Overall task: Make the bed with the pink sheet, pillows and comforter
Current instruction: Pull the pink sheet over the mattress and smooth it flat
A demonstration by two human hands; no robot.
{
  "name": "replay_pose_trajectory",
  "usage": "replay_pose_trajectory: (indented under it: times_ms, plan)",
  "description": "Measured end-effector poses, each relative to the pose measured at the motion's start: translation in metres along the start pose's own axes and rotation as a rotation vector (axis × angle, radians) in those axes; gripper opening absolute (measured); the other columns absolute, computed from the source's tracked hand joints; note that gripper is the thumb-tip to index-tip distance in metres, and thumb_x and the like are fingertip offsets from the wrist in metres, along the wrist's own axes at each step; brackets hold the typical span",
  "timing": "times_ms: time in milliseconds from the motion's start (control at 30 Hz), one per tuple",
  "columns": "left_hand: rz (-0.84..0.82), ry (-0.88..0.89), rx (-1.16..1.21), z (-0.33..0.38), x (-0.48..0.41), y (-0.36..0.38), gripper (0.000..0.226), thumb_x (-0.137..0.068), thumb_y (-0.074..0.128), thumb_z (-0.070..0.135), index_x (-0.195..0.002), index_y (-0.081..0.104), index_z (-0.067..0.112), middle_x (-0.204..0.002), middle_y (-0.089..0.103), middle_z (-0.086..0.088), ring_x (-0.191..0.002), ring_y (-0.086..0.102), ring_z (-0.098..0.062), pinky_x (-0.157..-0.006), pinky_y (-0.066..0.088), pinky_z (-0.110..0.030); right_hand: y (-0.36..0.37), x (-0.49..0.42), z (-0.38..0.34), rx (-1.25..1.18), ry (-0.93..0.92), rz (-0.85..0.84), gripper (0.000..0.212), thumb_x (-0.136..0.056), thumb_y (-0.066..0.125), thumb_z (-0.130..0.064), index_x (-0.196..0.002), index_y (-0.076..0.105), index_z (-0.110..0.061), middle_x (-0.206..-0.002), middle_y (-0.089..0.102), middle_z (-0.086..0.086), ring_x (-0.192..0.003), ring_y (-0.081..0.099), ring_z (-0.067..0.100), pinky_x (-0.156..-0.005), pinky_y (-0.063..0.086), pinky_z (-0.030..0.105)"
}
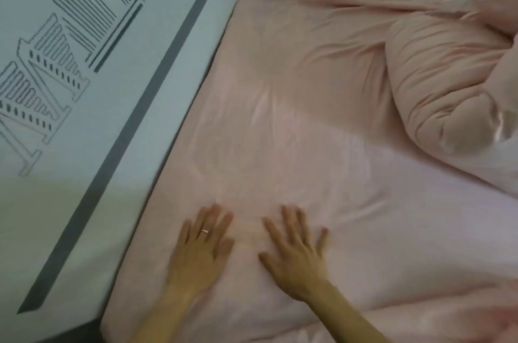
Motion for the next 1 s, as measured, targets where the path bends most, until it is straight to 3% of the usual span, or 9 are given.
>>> replay_pose_trajectory:
  times_ms: [167,300,400,533,700,767,833,933,1000]
  plan:
    - [-0.146,-0.48,0.127,-0.033,0.11,0.018,0.06,-0.097,0.006,0.057,-0.15,-0.017,0.04,-0.16,-0.019,0.008,-0.148,-0.013,-0.018,-0.119,0.0,-0.051,0.035,0.121,0.077,0.136,0.061,-0.118,0.077,-0.084,0.032,-0.077,-0.153,0.017,-0.047,-0.166,0.01,-0.005,-0.151,0.015,0.03,-0.099,0.023,0.076]
    - [-0.096,-0.605,0.232,0.035,0.155,0.012,0.066,-0.1,0.021,0.051,-0.154,-0.009,0.026,-0.163,-0.009,-0.005,-0.149,-0.005,-0.026,-0.12,0.006,-0.049,0.02,0.181,0.1,0.136,0.093,-0.298,0.077,-0.083,0.02,-0.082,-0.147,-0.014,-0.056,-0.162,-0.023,-0.009,-0.152,-0.01,0.027,-0.113,0.015,0.065]
    - [-0.053,-0.452,0.304,0.099,0.187,0.02,0.065,-0.099,0.032,0.052,-0.155,0.012,0.027,-0.163,0.006,-0.004,-0.148,0.01,-0.027,-0.118,0.013,-0.048,-0.002,0.199,0.093,0.13,0.088,-0.391,0.084,-0.081,0.024,-0.084,-0.153,0.0,-0.047,-0.165,-0.008,-0.003,-0.15,0.001,0.03,-0.116,0.017,0.057]
    - [-0.189,-0.154,0.138,0.148,0.224,0.053,0.068,-0.074,0.057,0.065,-0.13,0.056,0.027,-0.133,0.058,-0.001,-0.126,0.053,-0.026,-0.099,0.044,-0.05,-0.008,0.218,0.08,0.15,0.015,-0.432,0.091,-0.078,0.045,-0.075,-0.153,0.009,-0.039,-0.157,0.021,0.002,-0.14,0.025,0.032,-0.111,0.03,0.05]
    - [-0.207,-0.046,0.045,0.152,0.221,0.041,0.052,-0.057,0.085,0.031,-0.105,0.066,0.026,-0.1,0.067,0.001,-0.097,0.064,-0.024,-0.092,0.049,-0.042,-0.003,0.228,0.083,0.262,0.007,-0.417,0.061,-0.093,0.043,-0.019,-0.149,0.021,-0.032,-0.134,0.052,0.002,-0.117,0.053,0.029,-0.091,0.043,0.041]
    - [-0.144,-0.042,0.053,0.149,0.217,0.04,0.05,-0.052,0.088,0.028,-0.098,0.07,0.026,-0.092,0.07,0.003,-0.088,0.067,-0.021,-0.084,0.053,-0.038,0.0,0.225,0.085,0.207,0.018,-0.406,0.049,-0.094,0.041,-0.016,-0.141,0.031,-0.029,-0.123,0.062,0.006,-0.107,0.061,0.029,-0.079,0.045,0.037]
    - [-0.138,-0.002,0.078,0.146,0.229,0.05,0.043,-0.065,0.079,0.02,-0.106,0.068,0.026,-0.1,0.071,0.003,-0.095,0.067,-0.02,-0.087,0.052,-0.036,-0.005,0.232,0.083,0.109,0.036,-0.4,0.038,-0.096,0.04,-0.018,-0.132,0.042,-0.031,-0.116,0.065,0.006,-0.095,0.064,0.02,-0.071,0.042,0.031]
    - [-0.26,0.075,0.079,0.15,0.262,0.075,0.043,-0.074,0.069,0.013,-0.114,0.064,0.025,-0.109,0.069,0.002,-0.102,0.064,-0.02,-0.093,0.047,-0.034,0.024,0.266,0.089,0.086,0.069,-0.585,0.031,-0.096,0.041,-0.018,-0.119,0.058,-0.031,-0.125,0.063,0.002,-0.108,0.06,0.021,-0.084,0.044,0.03]
    - [-0.436,0.14,0.051,0.164,0.285,0.094,0.04,-0.065,0.078,0.02,-0.103,0.07,0.028,-0.096,0.07,0.006,-0.088,0.067,-0.014,-0.083,0.05,-0.024,0.05,0.292,0.092,0.059,0.122,-0.702,0.028,-0.097,0.041,-0.017,-0.116,0.059,-0.027,-0.13,0.061,0.005,-0.118,0.056,0.024,-0.094,0.042,0.029]
Point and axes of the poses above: each hand's wrist, its own x-axis away from the middle knuckle, its own y-axis out of the palm, z = x × y, the point moved 2 cm from there along -x, towards the middle knuckle
